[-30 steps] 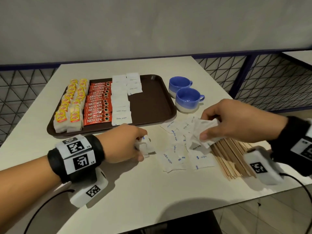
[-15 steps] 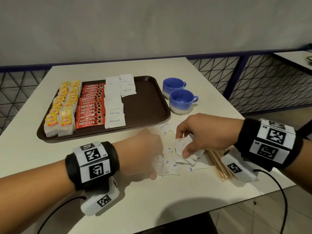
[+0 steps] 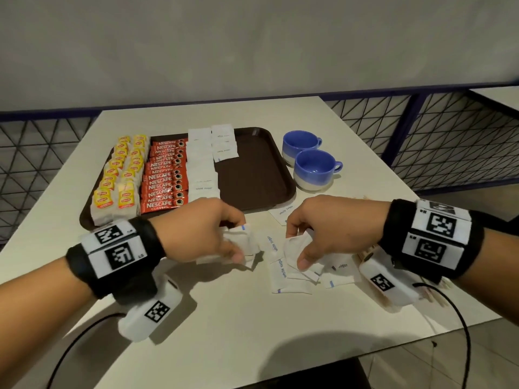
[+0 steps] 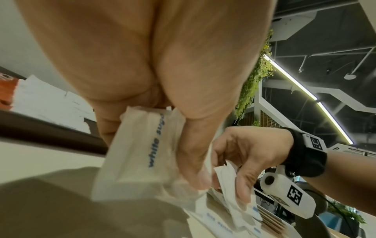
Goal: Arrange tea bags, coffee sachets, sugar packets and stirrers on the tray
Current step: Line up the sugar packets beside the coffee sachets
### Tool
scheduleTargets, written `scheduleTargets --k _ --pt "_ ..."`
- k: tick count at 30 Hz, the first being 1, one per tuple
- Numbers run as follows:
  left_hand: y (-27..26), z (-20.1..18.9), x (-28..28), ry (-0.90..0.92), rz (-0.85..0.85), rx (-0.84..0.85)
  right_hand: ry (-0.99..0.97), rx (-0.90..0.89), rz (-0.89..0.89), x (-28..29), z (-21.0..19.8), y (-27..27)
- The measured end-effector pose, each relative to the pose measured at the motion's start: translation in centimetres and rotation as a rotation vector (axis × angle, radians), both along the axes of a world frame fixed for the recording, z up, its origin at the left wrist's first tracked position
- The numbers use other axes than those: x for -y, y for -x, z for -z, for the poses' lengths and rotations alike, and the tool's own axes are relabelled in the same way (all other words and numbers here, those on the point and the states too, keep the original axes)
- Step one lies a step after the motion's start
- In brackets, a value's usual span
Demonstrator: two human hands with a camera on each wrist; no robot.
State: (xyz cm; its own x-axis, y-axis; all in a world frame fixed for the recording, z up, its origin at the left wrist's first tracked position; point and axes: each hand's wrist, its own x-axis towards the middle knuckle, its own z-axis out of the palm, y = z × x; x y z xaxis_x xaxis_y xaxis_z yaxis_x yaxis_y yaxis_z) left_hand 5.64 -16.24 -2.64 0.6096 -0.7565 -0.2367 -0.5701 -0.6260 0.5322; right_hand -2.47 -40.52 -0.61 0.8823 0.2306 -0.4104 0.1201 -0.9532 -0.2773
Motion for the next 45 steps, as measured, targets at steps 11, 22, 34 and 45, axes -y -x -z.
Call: scheduleTargets --k 11,22,34,45 --pt "-0.7 2.0 5.9 -0.207 0.289 0.217 0.057 0.054 0.105 4.2 -2.7 1.2" --pt "-0.2 1.5 2.6 -0.178 0.139 0.172 0.111 -0.078 0.030 4.3 -0.2 0.4" --pt "1.2 -1.3 4.0 -0.008 0.168 -0.025 0.153 -0.060 -0.058 2.9 0.0 -0.2" --pt "3.9 3.0 7.5 -0.178 0.327 0.175 -0.053 0.065 0.053 4.6 -1.9 1.2"
